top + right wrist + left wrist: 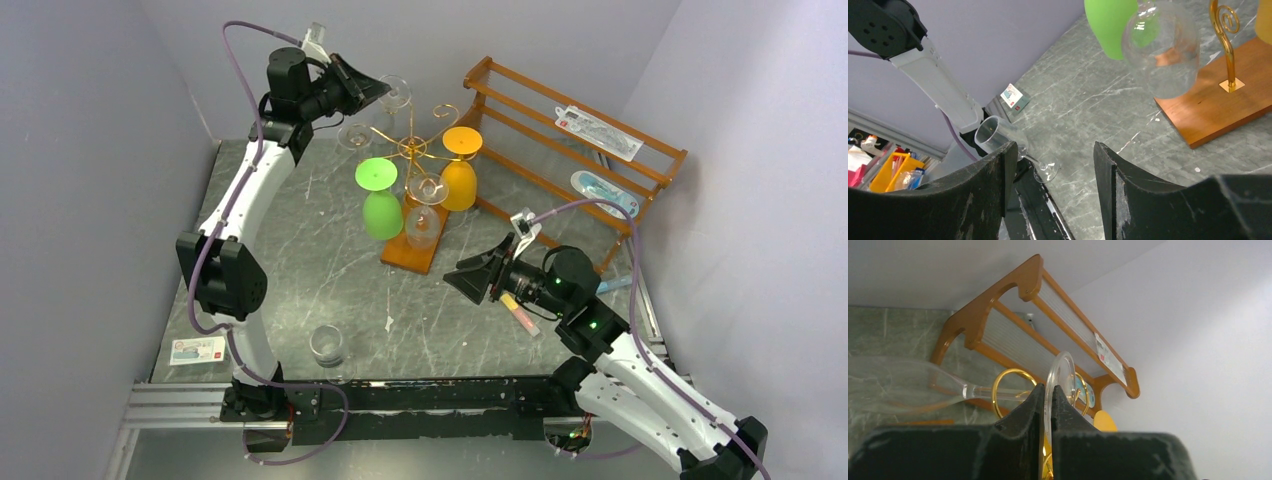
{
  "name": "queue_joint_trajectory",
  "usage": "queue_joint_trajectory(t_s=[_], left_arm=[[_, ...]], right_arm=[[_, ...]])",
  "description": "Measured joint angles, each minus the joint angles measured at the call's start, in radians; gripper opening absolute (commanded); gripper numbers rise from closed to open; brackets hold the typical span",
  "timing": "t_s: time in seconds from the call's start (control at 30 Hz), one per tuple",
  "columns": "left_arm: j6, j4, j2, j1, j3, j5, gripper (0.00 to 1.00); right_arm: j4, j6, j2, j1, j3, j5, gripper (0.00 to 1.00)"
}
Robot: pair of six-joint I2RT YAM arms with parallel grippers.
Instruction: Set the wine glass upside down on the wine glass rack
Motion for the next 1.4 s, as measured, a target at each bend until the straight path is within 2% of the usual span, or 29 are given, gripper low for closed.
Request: queue_joint_trajectory(t_s=[0.23, 0.47, 1.0, 1.1, 1.27, 1.4], left_arm=[[0.041, -0.018, 0.0, 0.004, -0.042, -0.008, 0.05], [0.072, -0.034, -0.008, 0.008, -0.067, -0.045, 0.2], [0.145, -0.066, -0.045, 0.013, -0.082, -0.105, 0.46], [0.166, -0.081, -0.062, 0.016, -0.079, -0.116, 0.47], [0.243, -0.153, -0.122, 0.043, -0.08, -0.142, 0.66], [0.332, -0.21, -0.282, 0.069, -0.174, -0.221, 0.8]], right_arm=[[-0.001, 0.013, 0.015, 0.0, 0.008, 0.024, 0.61], [-0.003, 0.04, 0.017, 0.0, 0.008, 0.042, 0.6], [-0.028, 0.069, 0.012, 0.0, 0.009, 0.113, 0.61], [-0.057, 0.079, 0.015, 0.0, 0.017, 0.137, 0.62], [-0.11, 0.097, 0.043, 0.0, 0.046, 0.158, 0.62], [-0.138, 0.114, 0.084, 0.0, 0.069, 0.154, 0.63]])
